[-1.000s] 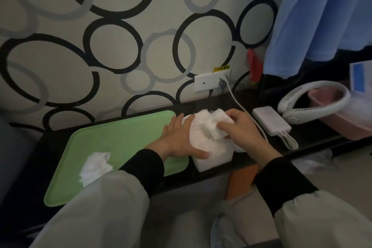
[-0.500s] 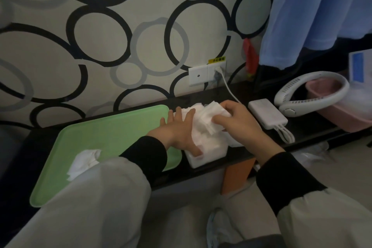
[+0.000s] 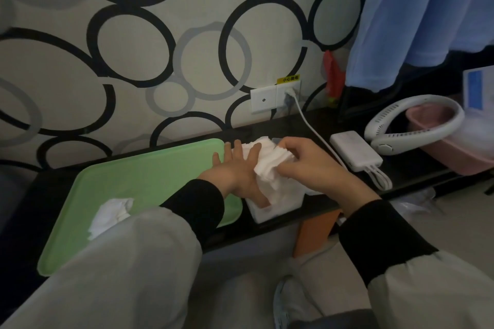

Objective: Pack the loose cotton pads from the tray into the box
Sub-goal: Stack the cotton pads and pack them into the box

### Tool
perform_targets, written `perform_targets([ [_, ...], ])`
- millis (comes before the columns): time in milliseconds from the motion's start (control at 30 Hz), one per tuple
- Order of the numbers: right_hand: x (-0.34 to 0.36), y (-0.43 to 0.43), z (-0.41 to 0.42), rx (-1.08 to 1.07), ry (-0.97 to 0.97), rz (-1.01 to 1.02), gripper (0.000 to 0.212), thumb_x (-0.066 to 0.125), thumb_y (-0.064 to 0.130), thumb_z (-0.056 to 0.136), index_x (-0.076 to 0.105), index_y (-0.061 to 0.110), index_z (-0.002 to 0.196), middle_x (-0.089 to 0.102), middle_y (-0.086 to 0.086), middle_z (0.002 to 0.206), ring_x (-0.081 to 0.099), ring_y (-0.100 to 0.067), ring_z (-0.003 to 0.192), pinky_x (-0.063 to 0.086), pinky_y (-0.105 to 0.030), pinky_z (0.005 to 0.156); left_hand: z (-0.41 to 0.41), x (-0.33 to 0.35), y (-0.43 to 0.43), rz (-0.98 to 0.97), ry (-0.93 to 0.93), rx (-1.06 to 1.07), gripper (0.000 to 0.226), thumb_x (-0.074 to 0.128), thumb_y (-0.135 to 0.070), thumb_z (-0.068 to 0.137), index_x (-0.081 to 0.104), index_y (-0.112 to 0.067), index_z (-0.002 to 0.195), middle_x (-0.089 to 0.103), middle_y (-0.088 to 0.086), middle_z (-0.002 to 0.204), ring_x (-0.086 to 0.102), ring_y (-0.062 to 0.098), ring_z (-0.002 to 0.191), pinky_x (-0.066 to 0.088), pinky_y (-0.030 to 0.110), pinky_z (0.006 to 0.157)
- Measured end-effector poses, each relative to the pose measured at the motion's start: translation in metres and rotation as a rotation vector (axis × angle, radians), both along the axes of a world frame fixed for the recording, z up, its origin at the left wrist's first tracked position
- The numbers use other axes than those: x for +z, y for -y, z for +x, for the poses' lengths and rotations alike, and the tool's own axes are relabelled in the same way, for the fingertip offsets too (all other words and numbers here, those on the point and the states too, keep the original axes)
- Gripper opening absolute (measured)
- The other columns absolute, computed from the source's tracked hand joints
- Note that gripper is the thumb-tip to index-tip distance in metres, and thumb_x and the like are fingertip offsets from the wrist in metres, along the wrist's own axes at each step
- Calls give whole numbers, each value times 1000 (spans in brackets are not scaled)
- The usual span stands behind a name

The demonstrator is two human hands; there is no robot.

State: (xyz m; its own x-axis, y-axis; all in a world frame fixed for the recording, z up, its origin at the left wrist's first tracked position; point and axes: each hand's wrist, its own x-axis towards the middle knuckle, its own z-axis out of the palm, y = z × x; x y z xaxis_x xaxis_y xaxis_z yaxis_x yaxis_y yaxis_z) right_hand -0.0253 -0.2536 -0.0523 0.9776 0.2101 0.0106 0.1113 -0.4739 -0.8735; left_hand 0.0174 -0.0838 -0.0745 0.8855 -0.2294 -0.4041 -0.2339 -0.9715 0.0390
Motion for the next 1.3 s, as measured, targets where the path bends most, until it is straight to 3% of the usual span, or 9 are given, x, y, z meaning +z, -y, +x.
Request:
perform_targets([
  [133, -1, 1, -1, 77, -75, 7, 21, 67, 8, 71, 68, 24, 83, 71, 6, 84, 67, -10, 86, 54, -35, 80, 2, -5, -4, 1, 14, -58, 140, 79, -60, 68, -30, -32, 150, -32, 16, 159, -27, 34, 148, -6, 55, 121],
  [333, -8, -4, -5, 137, -74, -143, 25, 73, 4, 74, 70, 18, 94, 73, -5, 97, 67, -24, 95, 53, -35, 83, 7, -8, -10, -6, 158, -165, 135, 79, -66, 64, -11, -24, 156, 10, 17, 155, 20, 39, 141, 32, 51, 113],
  [467, -5, -6, -7, 160, 10, -357, 24, 72, 5, 78, 70, 20, 98, 67, 5, 92, 61, -12, 87, 46, -19, 68, 10, -10, -10, -24, 151, -150, 123, 76, -58, 72, -9, -26, 156, 8, 16, 157, 16, 37, 143, 30, 50, 114],
  [567, -5, -11, -6, 204, 44, -530, 26, 69, 7, 79, 69, 21, 101, 66, 1, 92, 58, -16, 88, 42, -20, 66, 12, -11, -10, -39, 132, -129, 124, 76, -61, 71, -9, -28, 155, 4, 13, 158, 11, 35, 145, 26, 50, 117],
  [800, 5, -32, -10, 259, -42, -834, 28, 58, 16, 92, 63, 16, 120, 62, -5, 117, 58, -27, 113, 47, -34, 94, 13, -13, -11, -73, 132, -110, 121, 76, -56, 72, -7, -29, 155, 5, 12, 157, 10, 34, 145, 26, 48, 117],
  [900, -1, -37, -8, 278, -96, -852, 30, 55, 17, 93, 64, 16, 121, 64, -8, 119, 60, -30, 111, 49, -43, 96, 13, -14, -11, -70, 143, -102, 118, 75, -56, 75, -7, -29, 156, 5, 12, 158, 11, 34, 145, 27, 47, 117],
  [1067, 6, -35, -12, 369, -195, -805, 36, 47, 18, 99, 58, 13, 133, 57, -7, 132, 51, -25, 122, 38, -29, 95, 13, -10, -11, -66, 126, -96, 119, 74, -61, 72, -5, -30, 155, 7, 10, 158, 11, 33, 146, 27, 47, 118],
  [1167, 0, -38, -14, 395, -143, -890, 39, 41, 16, 103, 47, 10, 142, 50, -10, 141, 45, -28, 129, 33, -30, 102, 13, -8, -10, -59, 113, -94, 124, 79, -57, 70, -5, -29, 156, 7, 12, 157, 11, 33, 145, 27, 48, 118],
  [1300, 5, -47, -16, 333, -108, -901, 33, 46, 19, 102, 51, 10, 133, 50, 0, 126, 46, -24, 128, 35, -30, 102, 14, -8, -13, -109, 79, -83, 127, 83, -52, 68, -6, -30, 156, 6, 10, 157, 9, 33, 145, 25, 48, 119],
])
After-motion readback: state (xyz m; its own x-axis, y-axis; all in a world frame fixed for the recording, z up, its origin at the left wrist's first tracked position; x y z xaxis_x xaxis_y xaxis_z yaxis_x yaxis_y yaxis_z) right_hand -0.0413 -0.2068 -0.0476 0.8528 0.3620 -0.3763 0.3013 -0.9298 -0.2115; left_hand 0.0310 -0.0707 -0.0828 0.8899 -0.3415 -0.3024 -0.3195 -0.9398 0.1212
